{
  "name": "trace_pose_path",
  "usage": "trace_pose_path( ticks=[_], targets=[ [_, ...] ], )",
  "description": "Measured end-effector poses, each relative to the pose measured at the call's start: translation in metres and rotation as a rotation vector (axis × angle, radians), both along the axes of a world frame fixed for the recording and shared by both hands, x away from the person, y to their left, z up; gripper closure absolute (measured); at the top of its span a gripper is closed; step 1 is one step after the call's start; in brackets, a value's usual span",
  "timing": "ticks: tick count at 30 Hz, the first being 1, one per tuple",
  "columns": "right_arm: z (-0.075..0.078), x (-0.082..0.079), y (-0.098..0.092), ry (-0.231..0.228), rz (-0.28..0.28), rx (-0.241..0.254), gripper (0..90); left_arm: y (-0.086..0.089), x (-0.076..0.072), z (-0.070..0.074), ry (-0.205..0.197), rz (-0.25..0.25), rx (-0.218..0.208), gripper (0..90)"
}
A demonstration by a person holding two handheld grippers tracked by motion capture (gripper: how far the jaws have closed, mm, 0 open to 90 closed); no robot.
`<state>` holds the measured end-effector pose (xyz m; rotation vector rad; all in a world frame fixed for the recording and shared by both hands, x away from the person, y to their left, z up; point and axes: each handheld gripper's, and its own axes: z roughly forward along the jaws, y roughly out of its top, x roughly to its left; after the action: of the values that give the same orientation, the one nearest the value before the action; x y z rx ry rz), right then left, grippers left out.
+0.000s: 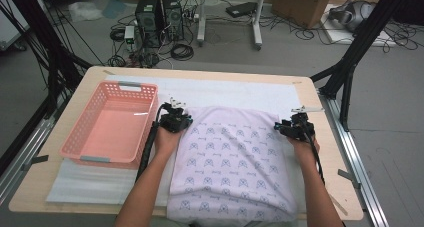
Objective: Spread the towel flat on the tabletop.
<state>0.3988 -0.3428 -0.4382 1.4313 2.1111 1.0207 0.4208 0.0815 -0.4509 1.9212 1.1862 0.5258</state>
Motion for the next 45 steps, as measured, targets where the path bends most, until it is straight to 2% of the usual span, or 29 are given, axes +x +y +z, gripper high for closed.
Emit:
trace_pose_path(
  ticks=[2, 3, 4, 6, 8, 10, 12, 14, 16, 17, 18, 19, 20, 21, 22, 24, 26, 28, 30, 31, 32, 33, 34, 35, 38, 42, 44, 45],
  targets=[
    [0.0, 0.0, 0.001, 0.004, -0.001, 0.003, 60.7, 0.001, 0.003, 0.001, 0.007, 0.026, -0.001, 86.0],
    [0.0, 0.0, 0.0, 0.001, -0.005, 0.004, 60.8, 0.002, 0.006, 0.003, 0.004, 0.049, 0.032, 86.2],
    [0.0, 0.0, 0.0, -0.001, -0.009, 0.005, 60.9, 0.004, 0.01, 0.005, -0.017, 0.089, 0.047, 86.5],
    [0.002, 0.0, 0.0, -0.004, -0.016, 0.004, 61.1, 0.008, 0.016, 0.009, -0.036, 0.15, -0.004, 86.6],
    [0.003, 0.002, -0.002, -0.011, -0.023, 0.016, 61.1, 0.009, 0.021, 0.008, -0.038, 0.165, -0.016, 86.6],
    [0.004, 0.004, -0.002, -0.01, -0.025, 0.04, 61.0, 0.009, 0.023, 0.004, -0.016, 0.162, -0.011, 86.6],
    [0.002, 0.009, 0.001, 0.002, -0.009, 0.034, 60.5, 0.01, 0.024, 0.001, 0.003, 0.156, -0.013, 86.6],
    [-0.001, 0.014, 0.008, 0.016, 0.007, 0.007, 60.8, 0.011, 0.025, 0.001, -0.001, 0.155, -0.025, 86.6],
    [-0.006, 0.02, 0.015, 0.036, 0.014, -0.03, 64.3, 0.013, 0.025, 0.001, 0.005, 0.158, -0.041, 86.5],
    [-0.006, 0.021, 0.017, 0.019, 0.015, -0.047, 75.1, 0.014, 0.026, 0.001, 0.008, 0.163, -0.053, 86.6],
    [-0.005, 0.023, 0.019, 0.031, 0.034, -0.039, 86.2, 0.015, 0.026, 0.001, 0.009, 0.164, -0.059, 86.5],
    [-0.003, 0.025, 0.022, 0.033, 0.047, -0.068, 87.5, 0.015, 0.026, 0.002, 0.007, 0.168, -0.067, 86.6],
    [-0.001, 0.028, 0.024, 0.022, 0.051, -0.122, 87.9, 0.016, 0.026, 0.002, 0.002, 0.173, -0.071, 86.6],
    [0.001, 0.031, 0.025, 0.013, 0.042, -0.154, 88.1, 0.017, 0.026, 0.004, -0.006, 0.175, -0.074, 86.6],
    [0.004, 0.034, 0.023, 0.0, 0.019, -0.145, 88.1, 0.017, 0.026, 0.006, -0.018, 0.186, -0.077, 86.6],
    [0.013, 0.039, 0.019, -0.052, -0.027, -0.094, 88.1, 0.018, 0.027, 0.011, -0.032, 0.194, -0.071, 86.7],
    [0.021, 0.042, 0.017, -0.104, -0.055, -0.066, 88.1, 0.018, 0.029, 0.018, -0.061, 0.192, -0.076, 86.8],
    [0.029, 0.045, 0.018, -0.152, -0.07, -0.071, 88.0, 0.018, 0.031, 0.023, -0.094, 0.184, -0.091, 86.7],
    [0.032, 0.047, 0.018, -0.176, -0.099, -0.076, 87.4, 0.016, 0.032, 0.025, -0.117, 0.175, -0.075, 84.4],
    [0.031, 0.049, 0.018, -0.172, -0.115, -0.066, 84.2, 0.016, 0.032, 0.024, -0.11, 0.179, -0.069, 79.0],
    [0.029, 0.05, 0.017, -0.162, -0.14, -0.055, 73.4, 0.017, 0.033, 0.022, -0.079, 0.183, -0.089, 63.2],
    [0.028, 0.051, 0.016, -0.144, -0.167, -0.02, 64.7, 0.018, 0.033, 0.02, -0.051, 0.181, -0.098, 56.1],
    [0.026, 0.051, 0.013, -0.124, -0.178, 0.018, 63.7, 0.02, 0.033, 0.019, -0.032, 0.173, -0.095, 54.0],
    [0.025, 0.051, 0.01, -0.11, -0.174, 0.032, 62.1, 0.02, 0.032, 0.018, -0.016, 0.167, -0.092, 52.0],
    [0.022, 0.048, 0.009, -0.075, -0.144, 0.02, 61.6, 0.019, 0.03, 0.016, 0.031, 0.127, -0.093, 51.5],
    [0.02, 0.043, 0.01, -0.024, -0.082, -0.033, 60.3, 0.013, 0.028, 0.012, 0.083, 0.074, -0.055, 56.7],
    [0.019, 0.04, 0.008, -0.018, -0.057, -0.032, 60.7, 0.01, 0.028, 0.007, 0.111, 0.055, -0.041, 59.1],
    [0.019, 0.037, 0.007, -0.014, -0.058, -0.034, 60.7, 0.008, 0.026, 0.007, 0.092, 0.055, -0.015, 62.2]
  ],
)
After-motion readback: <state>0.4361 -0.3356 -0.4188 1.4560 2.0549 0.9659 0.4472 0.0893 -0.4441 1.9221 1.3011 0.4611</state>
